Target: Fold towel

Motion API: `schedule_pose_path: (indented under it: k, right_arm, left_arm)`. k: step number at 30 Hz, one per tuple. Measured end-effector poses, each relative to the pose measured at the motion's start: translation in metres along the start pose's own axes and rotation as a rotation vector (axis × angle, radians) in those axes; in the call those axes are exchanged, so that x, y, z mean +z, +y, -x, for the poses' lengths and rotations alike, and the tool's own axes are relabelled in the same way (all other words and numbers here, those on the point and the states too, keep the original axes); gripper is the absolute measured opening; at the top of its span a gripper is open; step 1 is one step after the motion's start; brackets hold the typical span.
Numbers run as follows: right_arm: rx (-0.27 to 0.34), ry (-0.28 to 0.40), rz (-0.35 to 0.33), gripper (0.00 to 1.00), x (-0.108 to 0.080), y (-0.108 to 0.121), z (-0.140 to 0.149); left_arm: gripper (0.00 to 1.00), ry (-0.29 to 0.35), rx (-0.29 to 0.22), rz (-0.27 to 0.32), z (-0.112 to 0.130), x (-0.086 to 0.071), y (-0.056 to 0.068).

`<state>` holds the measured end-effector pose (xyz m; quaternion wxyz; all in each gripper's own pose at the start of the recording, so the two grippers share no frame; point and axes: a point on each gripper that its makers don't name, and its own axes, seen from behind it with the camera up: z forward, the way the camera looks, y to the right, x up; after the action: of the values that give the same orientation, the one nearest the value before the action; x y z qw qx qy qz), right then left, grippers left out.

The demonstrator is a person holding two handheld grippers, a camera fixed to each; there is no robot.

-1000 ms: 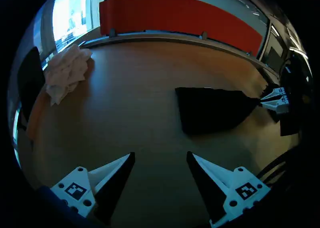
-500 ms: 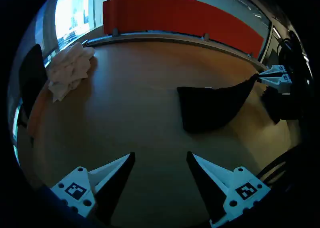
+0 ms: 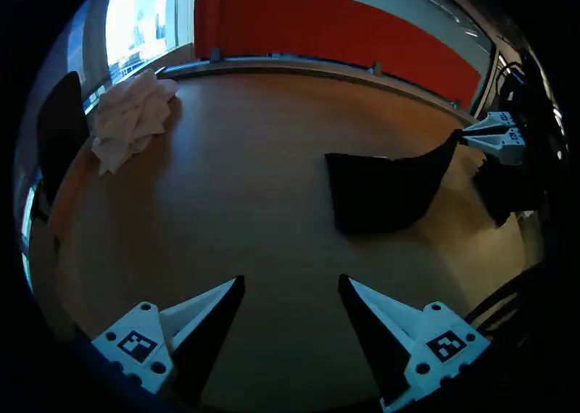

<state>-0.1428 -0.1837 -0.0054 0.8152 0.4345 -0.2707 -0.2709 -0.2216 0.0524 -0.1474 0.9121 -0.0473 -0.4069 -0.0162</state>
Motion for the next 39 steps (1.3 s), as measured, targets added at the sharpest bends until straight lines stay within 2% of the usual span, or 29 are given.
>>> schedule_pose_path:
  k: [12,26,33,39]
  right_arm:
    - [-0.039,-0.008,-0.078,0.03,0.032,-0.023,-0.017]
    - [-0.105,-0.028,-0.197,0.03,0.079,-0.064,-0.037]
    - [-0.139,-0.055,-0.255,0.03,0.097,-0.087,-0.037]
    - [-0.136,-0.089,-0.288,0.03,0.113,-0.101,-0.028]
  left_arm:
    - [0.95,0.006,-0.040,-0.013,0.009,-0.012,-0.010]
    - [0.95,0.011,-0.123,-0.051,0.025,-0.029,-0.032]
    - [0.96,0.017,-0.157,-0.066,0.030,-0.035,-0.039]
    - [0.96,0.018,-0.177,-0.069,0.033,-0.037,-0.041]
